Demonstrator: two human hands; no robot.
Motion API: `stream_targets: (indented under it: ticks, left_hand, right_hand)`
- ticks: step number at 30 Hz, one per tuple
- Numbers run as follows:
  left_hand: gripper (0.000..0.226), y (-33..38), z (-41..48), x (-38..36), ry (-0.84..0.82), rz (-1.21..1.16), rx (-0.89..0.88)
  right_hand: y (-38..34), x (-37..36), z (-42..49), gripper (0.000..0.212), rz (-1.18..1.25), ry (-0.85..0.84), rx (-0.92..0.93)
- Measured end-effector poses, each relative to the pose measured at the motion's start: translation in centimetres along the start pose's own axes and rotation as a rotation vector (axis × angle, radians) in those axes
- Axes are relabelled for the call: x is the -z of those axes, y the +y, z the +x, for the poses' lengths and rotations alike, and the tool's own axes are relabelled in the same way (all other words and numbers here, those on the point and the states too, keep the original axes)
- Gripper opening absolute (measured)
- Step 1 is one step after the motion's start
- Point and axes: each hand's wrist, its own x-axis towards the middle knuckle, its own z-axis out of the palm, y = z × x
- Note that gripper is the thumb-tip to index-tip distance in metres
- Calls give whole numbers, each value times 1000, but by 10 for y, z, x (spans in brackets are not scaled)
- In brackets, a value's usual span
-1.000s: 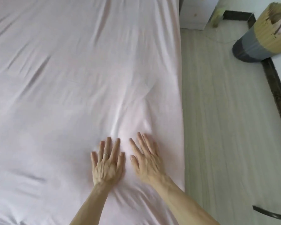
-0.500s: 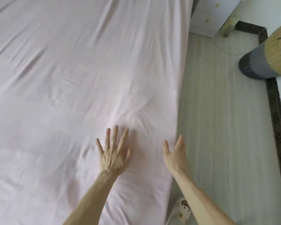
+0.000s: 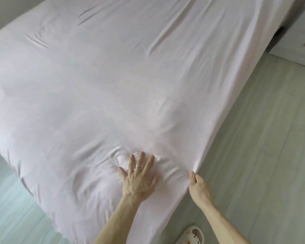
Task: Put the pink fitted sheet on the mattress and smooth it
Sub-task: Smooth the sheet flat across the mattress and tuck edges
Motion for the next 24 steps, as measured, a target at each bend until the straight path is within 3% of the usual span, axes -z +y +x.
stream_targets:
  ticks: [2, 4, 7, 12, 15, 18, 22, 24]
  left_hand:
    - [54, 6, 6, 18, 103, -27, 27]
    - [52, 9, 17, 31, 213, -92, 74]
    - [58, 7, 30, 37, 326, -147, 178]
    - [65, -13, 13, -3, 261, -246, 371]
    - [74, -5, -24, -56, 173, -207, 402]
    - [81, 18, -64, -88, 121, -140, 337]
    - [74, 18, -96, -74, 133, -102, 276]
    - [68, 0, -99, -54, 216, -127, 300]
  right_hand:
    - [-7, 11, -3, 27, -19, 87, 66]
    - [-17, 21, -3, 21, -63, 291, 201]
    - [-47, 23, 15, 51, -209, 453, 495]
    - [-116, 19, 37, 83, -415, 199, 823]
    - [-68, 6, 43, 104, -749, -81, 693]
    - [-20, 7, 35, 115, -946, -205, 482]
    - [-63, 20, 12, 124, -1083, -298, 312]
    - [-82, 18, -1, 116, -1076, -251, 346]
